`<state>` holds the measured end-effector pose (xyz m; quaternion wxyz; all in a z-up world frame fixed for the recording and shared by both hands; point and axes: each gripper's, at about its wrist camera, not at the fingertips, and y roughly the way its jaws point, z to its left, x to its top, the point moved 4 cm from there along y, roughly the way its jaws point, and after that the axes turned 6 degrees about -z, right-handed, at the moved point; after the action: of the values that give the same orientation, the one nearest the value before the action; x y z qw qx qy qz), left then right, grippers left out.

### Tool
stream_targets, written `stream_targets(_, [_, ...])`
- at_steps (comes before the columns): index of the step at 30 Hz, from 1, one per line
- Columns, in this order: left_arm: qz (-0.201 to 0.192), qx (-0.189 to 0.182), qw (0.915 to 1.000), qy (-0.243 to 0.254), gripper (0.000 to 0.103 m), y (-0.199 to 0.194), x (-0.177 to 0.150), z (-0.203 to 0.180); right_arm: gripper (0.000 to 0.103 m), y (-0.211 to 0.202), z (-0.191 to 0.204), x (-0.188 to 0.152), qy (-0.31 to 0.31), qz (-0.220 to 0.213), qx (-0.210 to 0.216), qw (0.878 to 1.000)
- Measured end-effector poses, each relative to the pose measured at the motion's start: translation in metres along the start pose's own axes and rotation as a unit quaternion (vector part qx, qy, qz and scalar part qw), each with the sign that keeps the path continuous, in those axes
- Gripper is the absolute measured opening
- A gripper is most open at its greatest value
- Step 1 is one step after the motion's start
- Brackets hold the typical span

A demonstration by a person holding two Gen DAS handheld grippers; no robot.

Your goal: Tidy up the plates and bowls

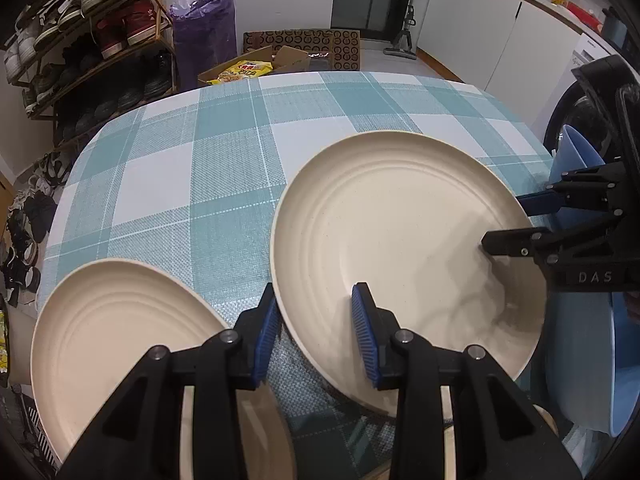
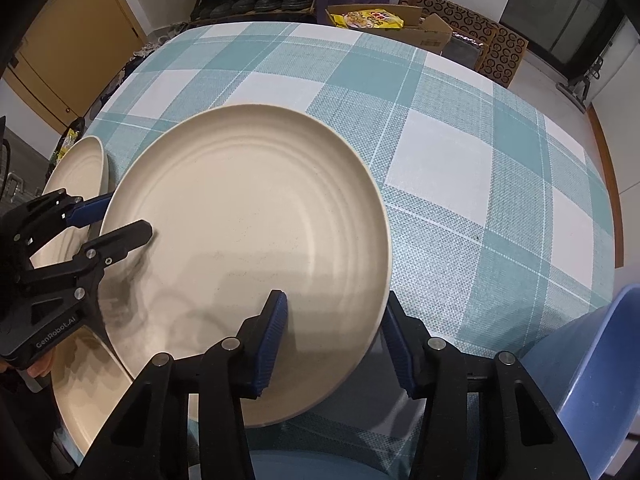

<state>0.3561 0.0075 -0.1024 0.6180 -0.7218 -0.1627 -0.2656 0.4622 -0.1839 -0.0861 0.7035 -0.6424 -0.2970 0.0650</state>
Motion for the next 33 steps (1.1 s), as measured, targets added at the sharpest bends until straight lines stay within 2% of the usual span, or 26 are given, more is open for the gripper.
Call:
stream_targets(6, [0.002,0.002,1.0000,0.003,0.035,0.001,-0.001,-0.001,0.050,-0.011,-0.007,0.003,0.013,-0.022,-0.016,1.000])
stream_targets(15, [0.006,0.003,1.0000,0.007,0.035,0.002,-0.003,-0.002,0.050,-0.004,-0.013,0.007,0.020,-0.009,-0.042,0.999])
stream_targets(20, [0.007,0.003,1.0000,0.006,0.035,0.002,-0.004,-0.003,0.050,0.002,-0.013,0.007,0.024,0.005,-0.034,0.999])
stream_targets(24, [0.012,0.000,0.9999,0.004,0.035,0.002,-0.004,-0.004,0.050,0.004,-0.011,0.007,0.032,0.009,-0.010,0.999])
stream_targets(25, [0.013,0.000,0.9999,0.003,0.035,0.002,-0.004,-0.004,0.043,0.004,-0.009,0.008,0.034,0.008,0.002,0.999])
stream_targets(33, [0.006,-0.002,0.9999,-0.010,0.035,-0.005,-0.004,-0.001,0.034,-0.006,-0.004,0.010,0.026,-0.011,-0.016,0.999])
